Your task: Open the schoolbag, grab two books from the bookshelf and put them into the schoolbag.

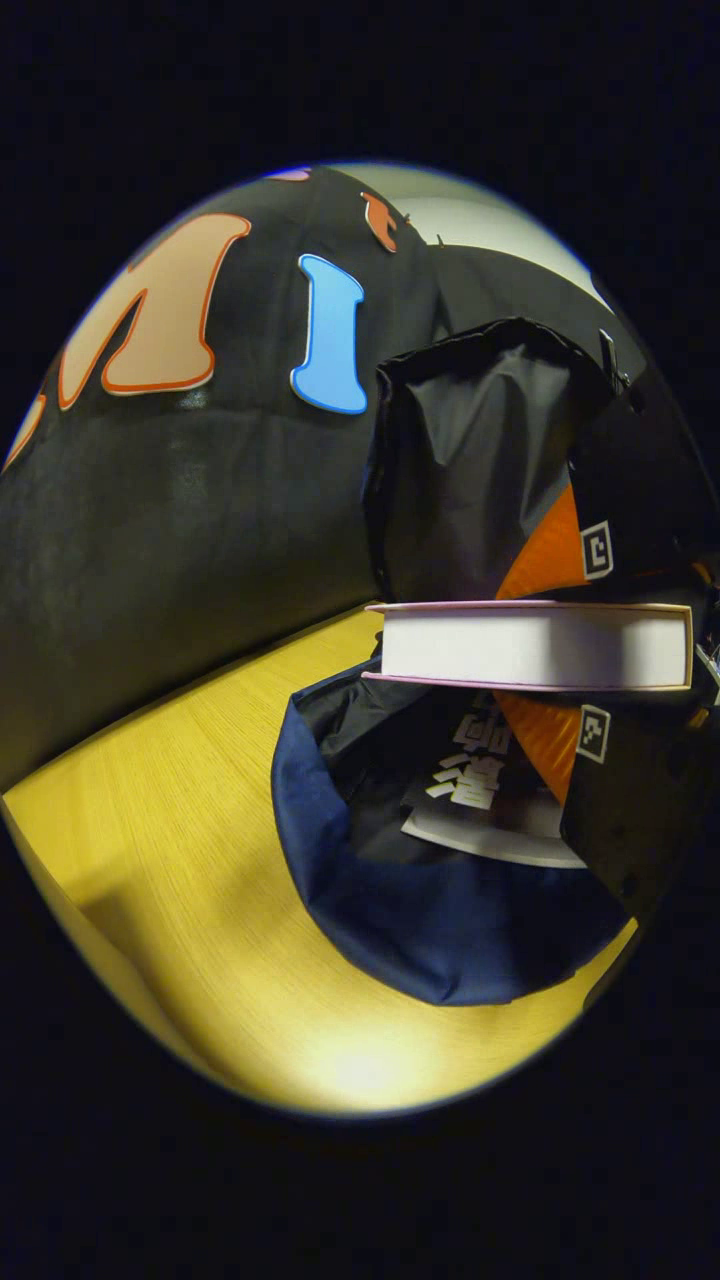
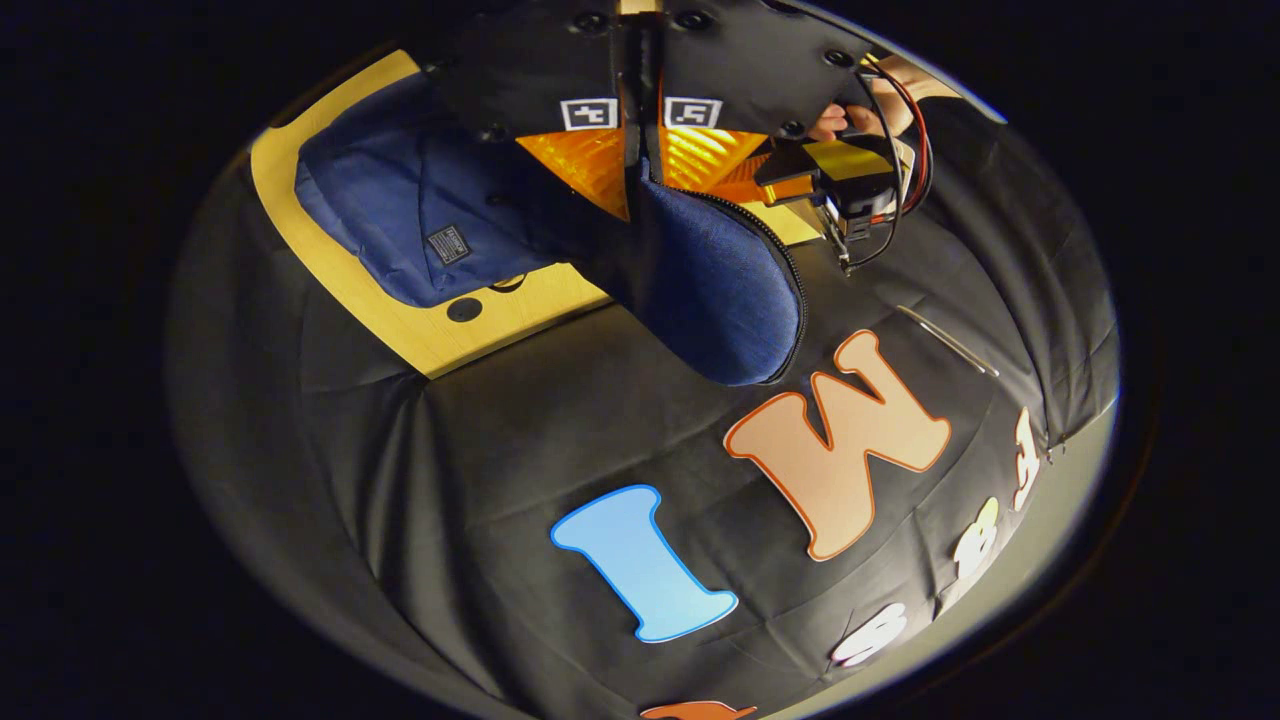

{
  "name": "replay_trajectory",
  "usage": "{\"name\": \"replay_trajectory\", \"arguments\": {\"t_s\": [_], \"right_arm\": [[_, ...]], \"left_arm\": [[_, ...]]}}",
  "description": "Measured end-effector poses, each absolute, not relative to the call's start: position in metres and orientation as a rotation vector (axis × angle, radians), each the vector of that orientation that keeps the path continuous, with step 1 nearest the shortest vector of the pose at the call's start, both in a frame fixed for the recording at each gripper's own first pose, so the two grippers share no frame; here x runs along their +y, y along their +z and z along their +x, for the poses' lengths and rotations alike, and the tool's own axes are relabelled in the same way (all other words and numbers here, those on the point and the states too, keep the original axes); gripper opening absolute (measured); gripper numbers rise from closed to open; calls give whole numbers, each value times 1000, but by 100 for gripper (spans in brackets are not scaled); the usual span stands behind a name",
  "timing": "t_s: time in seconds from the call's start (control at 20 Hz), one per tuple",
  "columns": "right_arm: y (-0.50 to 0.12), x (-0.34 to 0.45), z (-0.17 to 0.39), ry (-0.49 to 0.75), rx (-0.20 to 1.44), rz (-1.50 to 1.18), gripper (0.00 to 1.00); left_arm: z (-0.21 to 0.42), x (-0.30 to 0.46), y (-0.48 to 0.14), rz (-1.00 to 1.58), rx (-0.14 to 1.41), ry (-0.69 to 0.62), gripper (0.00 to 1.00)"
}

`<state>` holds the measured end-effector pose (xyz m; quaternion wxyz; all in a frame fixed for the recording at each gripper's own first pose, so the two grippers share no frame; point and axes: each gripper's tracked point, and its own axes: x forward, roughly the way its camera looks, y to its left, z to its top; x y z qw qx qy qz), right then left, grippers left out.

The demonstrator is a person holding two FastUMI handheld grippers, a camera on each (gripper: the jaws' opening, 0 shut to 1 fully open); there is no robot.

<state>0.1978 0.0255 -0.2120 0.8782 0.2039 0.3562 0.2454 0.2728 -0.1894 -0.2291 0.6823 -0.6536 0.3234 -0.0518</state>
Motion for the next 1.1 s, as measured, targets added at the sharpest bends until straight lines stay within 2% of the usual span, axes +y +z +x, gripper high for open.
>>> {"name": "replay_trajectory", "arguments": {"t_s": [0.4,0.5,0.55,0.6,0.65,0.7,0.75,0.8,0.95,1.0,1.1], "right_arm": [[-215,25,197,505,749,434,3],[-217,26,196,504,755,436,3],[-219,27,196,504,758,433,3],[-220,27,195,505,760,432,3],[-220,27,194,506,763,432,3],[-223,28,193,507,766,433,4],[-224,29,193,506,769,433,4],[-225,29,192,506,771,433,4],[-229,30,190,507,778,431,3],[-229,30,188,507,780,431,3],[-232,32,187,505,782,426,4]], "left_arm": [[272,-189,-240,-1458,765,-94,29],[272,-190,-243,-1451,796,-79,33],[272,-190,-252,-1425,834,-53,39],[267,-192,-258,-1397,869,-36,51],[263,-192,-262,-1371,896,-20,41],[261,-193,-266,-1343,923,-8,62],[259,-194,-270,-1297,952,6,59],[255,-194,-274,-1239,981,17,63],[248,-182,-279,-1031,1017,46,88],[249,-173,-274,-960,997,47,83],[249,-154,-261,-836,963,46,83]]}}
